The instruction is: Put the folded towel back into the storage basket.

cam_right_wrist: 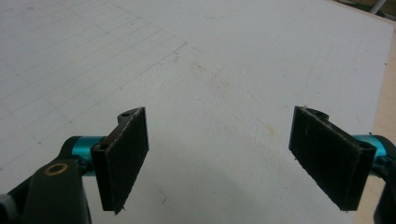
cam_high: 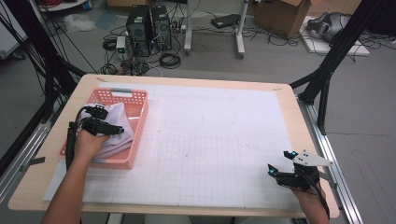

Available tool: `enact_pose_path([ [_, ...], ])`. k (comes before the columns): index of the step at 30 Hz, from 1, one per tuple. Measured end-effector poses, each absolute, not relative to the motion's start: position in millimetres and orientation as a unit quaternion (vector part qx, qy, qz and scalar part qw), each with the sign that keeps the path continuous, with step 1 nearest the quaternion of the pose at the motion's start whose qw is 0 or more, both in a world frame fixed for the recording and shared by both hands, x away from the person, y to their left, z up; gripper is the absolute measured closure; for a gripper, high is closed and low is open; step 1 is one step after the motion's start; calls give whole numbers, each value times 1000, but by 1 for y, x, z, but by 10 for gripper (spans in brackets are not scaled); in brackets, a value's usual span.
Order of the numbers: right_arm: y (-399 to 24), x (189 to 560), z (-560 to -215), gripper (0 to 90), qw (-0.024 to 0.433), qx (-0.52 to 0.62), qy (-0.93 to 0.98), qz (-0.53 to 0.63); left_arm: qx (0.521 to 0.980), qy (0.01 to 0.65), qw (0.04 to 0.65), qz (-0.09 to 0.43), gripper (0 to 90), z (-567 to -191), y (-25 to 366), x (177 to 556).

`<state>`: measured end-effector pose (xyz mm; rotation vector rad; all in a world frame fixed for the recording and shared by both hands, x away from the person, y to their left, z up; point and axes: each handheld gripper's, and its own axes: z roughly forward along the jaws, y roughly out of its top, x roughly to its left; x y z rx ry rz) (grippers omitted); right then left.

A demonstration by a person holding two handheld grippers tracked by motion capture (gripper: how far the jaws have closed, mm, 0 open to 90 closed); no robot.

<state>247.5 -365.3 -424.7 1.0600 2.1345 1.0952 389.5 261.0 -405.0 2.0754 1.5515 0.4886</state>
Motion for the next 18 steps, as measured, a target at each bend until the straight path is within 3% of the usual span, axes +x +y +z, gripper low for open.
enact_pose_path([
  [6,-366,247,-425,191,256,391,787,404,768,562,255,169,398,-409,258,393],
  [18,-365,248,-426,191,255,393,787,402,810,474,325,117,536,-413,257,388],
])
